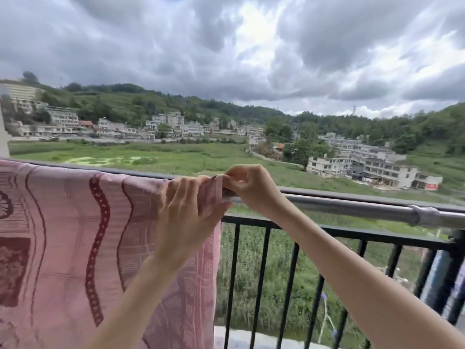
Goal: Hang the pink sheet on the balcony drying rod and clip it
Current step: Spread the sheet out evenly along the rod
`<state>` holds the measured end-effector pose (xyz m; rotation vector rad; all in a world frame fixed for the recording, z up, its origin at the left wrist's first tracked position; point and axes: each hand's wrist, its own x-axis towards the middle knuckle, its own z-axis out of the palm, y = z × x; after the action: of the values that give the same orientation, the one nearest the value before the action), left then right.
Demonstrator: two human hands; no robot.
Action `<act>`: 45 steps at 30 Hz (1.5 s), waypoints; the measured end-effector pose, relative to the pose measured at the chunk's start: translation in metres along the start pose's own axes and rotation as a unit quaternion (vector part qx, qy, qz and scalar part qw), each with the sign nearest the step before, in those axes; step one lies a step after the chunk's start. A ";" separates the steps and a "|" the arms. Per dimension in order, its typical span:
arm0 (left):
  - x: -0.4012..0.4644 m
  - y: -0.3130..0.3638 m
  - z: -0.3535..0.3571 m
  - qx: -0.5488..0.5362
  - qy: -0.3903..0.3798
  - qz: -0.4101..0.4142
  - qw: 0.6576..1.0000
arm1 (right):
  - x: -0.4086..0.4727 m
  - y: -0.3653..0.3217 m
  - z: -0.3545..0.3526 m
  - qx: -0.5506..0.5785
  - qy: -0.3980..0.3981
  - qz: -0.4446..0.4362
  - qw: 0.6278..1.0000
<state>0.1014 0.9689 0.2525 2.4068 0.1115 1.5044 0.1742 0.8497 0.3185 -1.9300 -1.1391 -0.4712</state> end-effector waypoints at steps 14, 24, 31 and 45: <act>-0.004 0.187 0.031 -0.102 0.001 -0.110 0.989 | -0.079 0.065 -0.134 0.049 -0.012 -0.024 0.998; -0.003 0.253 0.059 -0.272 -0.075 -0.086 0.956 | -0.102 0.104 -0.197 -0.112 0.060 -0.106 0.986; 0.006 0.263 0.079 -0.127 -0.074 -0.007 0.989 | -0.107 0.133 -0.231 -0.160 0.057 -0.102 0.980; -0.006 0.346 0.147 -0.104 -0.033 0.100 0.989 | -0.139 0.180 -0.292 -0.172 0.126 0.038 0.976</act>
<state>0.1973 0.6076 0.2885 2.3522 -0.2959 1.4362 0.2804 0.4954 0.3152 -2.1238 -0.8577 -0.8911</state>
